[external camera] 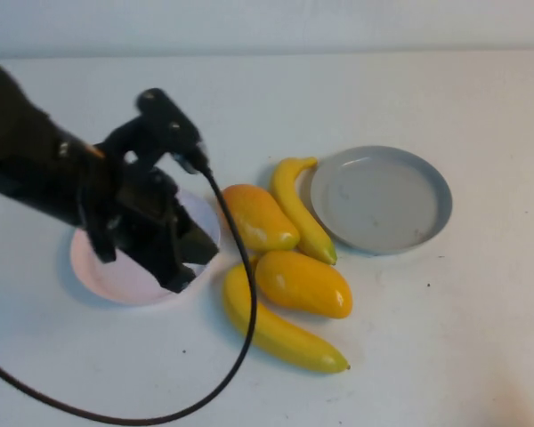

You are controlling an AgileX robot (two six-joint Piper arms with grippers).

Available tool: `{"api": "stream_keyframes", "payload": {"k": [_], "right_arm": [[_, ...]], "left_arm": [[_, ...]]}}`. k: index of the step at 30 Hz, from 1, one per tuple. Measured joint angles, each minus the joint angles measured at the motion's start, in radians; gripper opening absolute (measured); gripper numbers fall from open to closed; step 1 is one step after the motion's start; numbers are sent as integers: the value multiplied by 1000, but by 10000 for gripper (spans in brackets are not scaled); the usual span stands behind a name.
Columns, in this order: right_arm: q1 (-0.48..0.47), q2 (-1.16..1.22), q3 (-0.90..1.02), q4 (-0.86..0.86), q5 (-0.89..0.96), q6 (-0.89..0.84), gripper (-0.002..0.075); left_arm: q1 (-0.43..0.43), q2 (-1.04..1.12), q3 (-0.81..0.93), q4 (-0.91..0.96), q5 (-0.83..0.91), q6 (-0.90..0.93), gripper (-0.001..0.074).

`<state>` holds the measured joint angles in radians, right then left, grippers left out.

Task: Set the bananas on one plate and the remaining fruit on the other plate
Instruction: Put one type of fruit in the left plate

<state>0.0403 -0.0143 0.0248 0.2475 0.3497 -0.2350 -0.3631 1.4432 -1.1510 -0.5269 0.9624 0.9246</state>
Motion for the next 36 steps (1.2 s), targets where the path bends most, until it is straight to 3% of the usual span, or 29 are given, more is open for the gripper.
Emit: {"api": "stream_keyframes", "payload": {"k": [6,15,18,22,25,27,36], "right_arm": [[0,0,0,0,0,0,-17],[0,0,0,0,0,0,-17],[0,0,0,0,0,0,-17],[0,0,0,0,0,0,-17],[0,0,0,0,0,0,-17],[0,0,0,0,0,0,-17],[0,0,0,0,0,0,-17]], "left_arm": [[-137,167,-181,86,69,282,-1],[-331,335,-328,310,104,350,22],[-362,378,-340,345,97,350,134],[-376,415,-340,349,54,351,479],[-376,436,-341,354,13,351,629],[-376,452,-341,368,-16,358,664],[-376,500,-341,383,-80,364,668]]}}
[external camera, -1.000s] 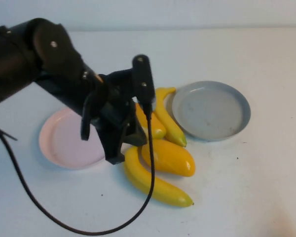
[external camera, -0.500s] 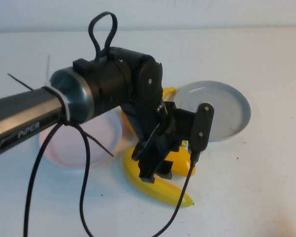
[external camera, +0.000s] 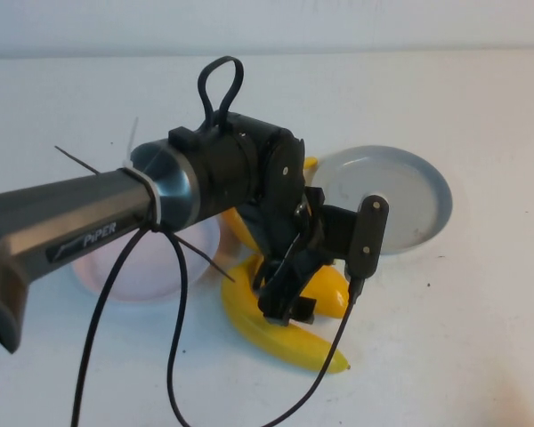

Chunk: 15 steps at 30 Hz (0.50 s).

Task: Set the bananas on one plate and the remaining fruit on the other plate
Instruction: Put one type of fruit in the left plate

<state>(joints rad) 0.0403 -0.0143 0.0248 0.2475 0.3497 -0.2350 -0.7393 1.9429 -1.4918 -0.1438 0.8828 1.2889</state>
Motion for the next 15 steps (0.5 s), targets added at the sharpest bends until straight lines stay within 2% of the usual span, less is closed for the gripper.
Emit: {"api": "stream_keyframes", "payload": {"k": [15], "right_arm": [[0,0,0,0,0,0,-17]], "left_arm": [[11,66,-2,0,-52,34,663]]}}
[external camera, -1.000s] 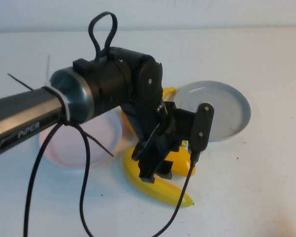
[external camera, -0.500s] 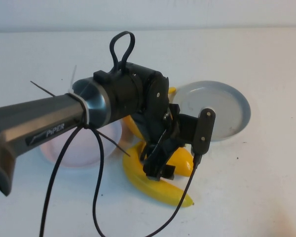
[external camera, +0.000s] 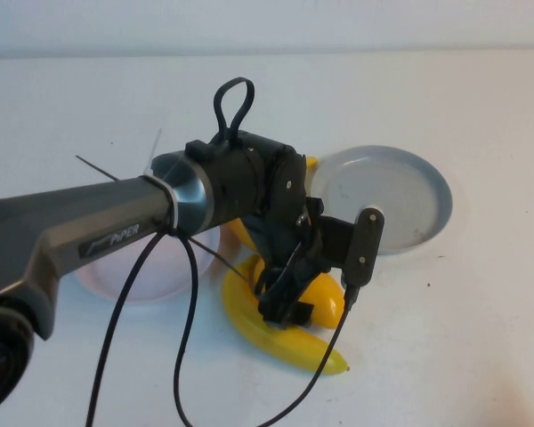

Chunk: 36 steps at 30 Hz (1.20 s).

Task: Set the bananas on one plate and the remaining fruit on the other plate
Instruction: Put one type of fruit in the left plate

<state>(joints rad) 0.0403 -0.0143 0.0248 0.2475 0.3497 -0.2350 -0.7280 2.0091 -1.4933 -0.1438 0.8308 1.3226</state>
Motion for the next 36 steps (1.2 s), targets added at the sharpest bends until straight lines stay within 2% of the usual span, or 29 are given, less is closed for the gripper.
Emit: {"api": "stream_keyframes", "payload": {"k": [2,6,13,17,20,25,27,30,36], "right_arm": [[0,0,0,0,0,0,-17],[0,0,0,0,0,0,-17],[0,0,0,0,0,0,-17],[0,0,0,0,0,0,-17],[0,0,0,0,0,0,-17],[0,0,0,0,0,0,-17],[0,0,0,0,0,0,-17],[0,0,0,0,0,0,-17],[0,0,0,0,0,0,-17]], "left_arm": [[0,2,0,2,-2,4,632],[2,6,0,7,-6,4,511],[2,-80,0,-10,-10,-15,515],[20,-181,0,-26,-10,-212,515],[93,-215,-3,-37,-10,-447,515],[318,-211,-5,-3,-8,-917,515],[381,-203,-5,39,4,-1053,515],[431,-189,-5,84,51,-1134,515],[472,-140,-5,104,113,-1163,515]]}}
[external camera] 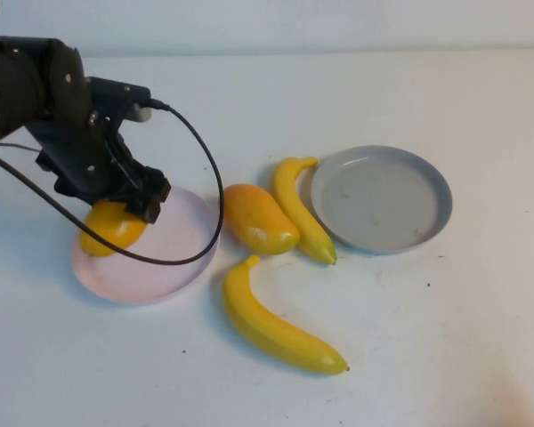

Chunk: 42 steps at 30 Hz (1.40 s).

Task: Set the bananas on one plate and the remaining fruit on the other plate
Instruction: Put one type of fruit in the left plate

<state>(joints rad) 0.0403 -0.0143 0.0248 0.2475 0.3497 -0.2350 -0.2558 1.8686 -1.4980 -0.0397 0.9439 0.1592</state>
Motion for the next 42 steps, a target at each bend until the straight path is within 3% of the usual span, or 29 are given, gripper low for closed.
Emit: {"api": "stream_keyframes", "payload": {"k": [9,16,22,27,33,42], "right_arm": [[0,0,0,0,0,0,-17],[0,0,0,0,0,0,-17],[0,0,0,0,0,0,-17],[0,0,0,0,0,0,-17],[0,0,0,0,0,0,-17],[0,0,0,0,0,0,-17]], "left_arm": [[10,74,0,9,62,-2,515],[10,78,0,24,54,-35,657],[5,42,0,63,47,-107,668],[-86,-19,-19,40,-1,-196,668],[-217,41,-175,-82,-15,-330,668],[-247,252,-445,-88,126,-471,668]]}}
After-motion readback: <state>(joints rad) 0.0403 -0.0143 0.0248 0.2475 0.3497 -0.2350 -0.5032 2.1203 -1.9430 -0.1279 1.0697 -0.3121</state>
